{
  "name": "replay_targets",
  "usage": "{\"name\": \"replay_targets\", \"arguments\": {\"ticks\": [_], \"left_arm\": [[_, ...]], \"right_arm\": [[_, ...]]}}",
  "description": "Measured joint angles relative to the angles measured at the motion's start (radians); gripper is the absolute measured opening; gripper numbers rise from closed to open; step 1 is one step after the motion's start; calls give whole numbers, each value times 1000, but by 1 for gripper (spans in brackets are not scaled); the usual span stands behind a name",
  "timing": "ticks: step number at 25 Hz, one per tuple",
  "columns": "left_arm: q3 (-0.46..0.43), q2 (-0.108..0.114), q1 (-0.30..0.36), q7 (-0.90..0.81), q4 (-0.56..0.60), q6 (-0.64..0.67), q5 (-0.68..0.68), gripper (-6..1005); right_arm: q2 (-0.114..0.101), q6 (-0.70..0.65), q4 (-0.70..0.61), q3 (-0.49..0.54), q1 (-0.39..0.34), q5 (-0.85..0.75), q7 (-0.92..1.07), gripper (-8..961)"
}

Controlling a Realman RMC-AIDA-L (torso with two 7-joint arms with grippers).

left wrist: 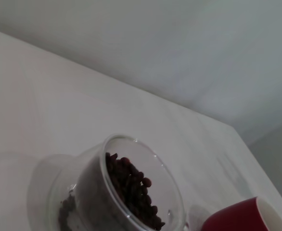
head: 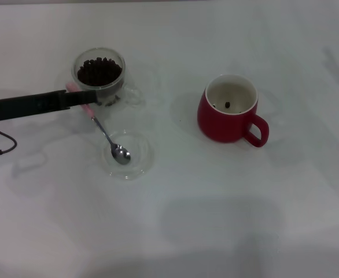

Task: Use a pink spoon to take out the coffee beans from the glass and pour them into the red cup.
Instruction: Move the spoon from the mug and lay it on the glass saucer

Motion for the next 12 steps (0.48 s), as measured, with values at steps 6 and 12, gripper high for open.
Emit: {"name": "replay_targets", "arguments": {"ticks": [6,12], "left_arm": [[2,-16,-9,23,-29,-20,0,127],[7,-33,-9,27,-47,-52,0,128]], "right_arm": [[0,-4,2,1,0,-1,0,874],[0,-4,2,0,0,-2,0,874]]}}
